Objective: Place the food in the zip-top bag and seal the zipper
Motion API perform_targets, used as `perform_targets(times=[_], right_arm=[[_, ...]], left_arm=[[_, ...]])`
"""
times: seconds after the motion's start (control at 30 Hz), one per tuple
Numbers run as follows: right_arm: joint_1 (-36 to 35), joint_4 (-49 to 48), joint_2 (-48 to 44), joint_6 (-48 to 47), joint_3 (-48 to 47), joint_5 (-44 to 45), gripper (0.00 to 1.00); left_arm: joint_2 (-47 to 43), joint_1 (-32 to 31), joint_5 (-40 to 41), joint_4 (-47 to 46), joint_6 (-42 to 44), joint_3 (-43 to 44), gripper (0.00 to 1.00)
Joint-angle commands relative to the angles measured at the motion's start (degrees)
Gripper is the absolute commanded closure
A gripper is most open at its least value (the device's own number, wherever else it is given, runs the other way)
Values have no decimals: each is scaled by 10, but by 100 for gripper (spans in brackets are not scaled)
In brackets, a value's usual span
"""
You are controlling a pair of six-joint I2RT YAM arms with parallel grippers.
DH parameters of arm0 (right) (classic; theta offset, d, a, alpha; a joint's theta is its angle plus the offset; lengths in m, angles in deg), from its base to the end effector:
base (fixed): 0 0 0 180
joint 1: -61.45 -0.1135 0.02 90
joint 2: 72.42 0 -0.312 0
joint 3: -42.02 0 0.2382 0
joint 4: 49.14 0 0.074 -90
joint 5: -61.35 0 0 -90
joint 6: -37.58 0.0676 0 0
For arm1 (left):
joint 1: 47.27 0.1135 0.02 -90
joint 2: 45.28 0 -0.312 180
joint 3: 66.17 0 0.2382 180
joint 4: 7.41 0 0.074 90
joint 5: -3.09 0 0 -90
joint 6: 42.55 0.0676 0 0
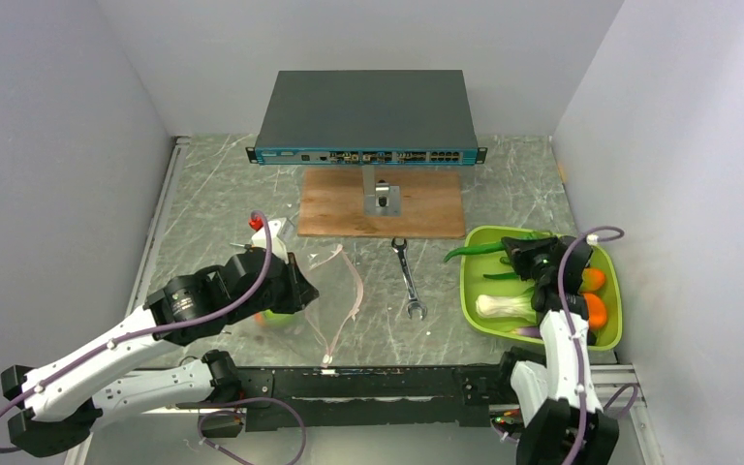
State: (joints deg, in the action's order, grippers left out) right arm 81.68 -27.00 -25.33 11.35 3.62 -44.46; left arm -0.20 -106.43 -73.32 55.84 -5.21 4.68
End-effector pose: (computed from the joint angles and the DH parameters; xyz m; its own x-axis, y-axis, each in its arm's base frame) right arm 0.1588 -0.0389 0.2348 -0.1110 0.9607 -0.2543 0.4814 0.2758 0.8320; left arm 0.0778 -0.0992 0.3530 -0.7767 -0.2066 -0.5950 0.2002 0.8147 -0.5442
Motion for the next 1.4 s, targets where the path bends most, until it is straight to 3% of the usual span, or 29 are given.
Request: perform_targets(times=[0.0,0.17,0.27,0.43,0.57,0.7,0.8,0.93,1.2,1.37], right_arm=[[-95,14,-80,-130,-36,-23,100],[-292,10,-173,-172,-11,34,100],[-369,-47,-197,-191,9,0,100],[-493,-174,-164,-275,-4,-101,100],[-623,-227,-140,-333,-58,-78,100],[-778,-221,-60,-426,-157,-23,100],[-852,-242,-6,-509,-219,4,100],[-897,-292,53,-617,-269,-17,100],[-898,-404,137,-775,-294,-74,100],[-888,-525,202,-847,-272,-96,100]], left_arm=[[-11,-1,13,-25,3,9,100],[-15,-1,29,-18,-6,7,100],[-23,-1,36,-14,-14,3,100],[-43,-1,55,-5,-36,-6,100],[-61,-1,57,-16,-43,-10,100],[-57,-1,58,-7,-41,1,100],[-48,-1,59,8,-42,12,100],[-50,-1,51,8,-40,16,100],[-68,-1,24,13,-27,31,100],[-77,-1,14,18,-23,40,100]])
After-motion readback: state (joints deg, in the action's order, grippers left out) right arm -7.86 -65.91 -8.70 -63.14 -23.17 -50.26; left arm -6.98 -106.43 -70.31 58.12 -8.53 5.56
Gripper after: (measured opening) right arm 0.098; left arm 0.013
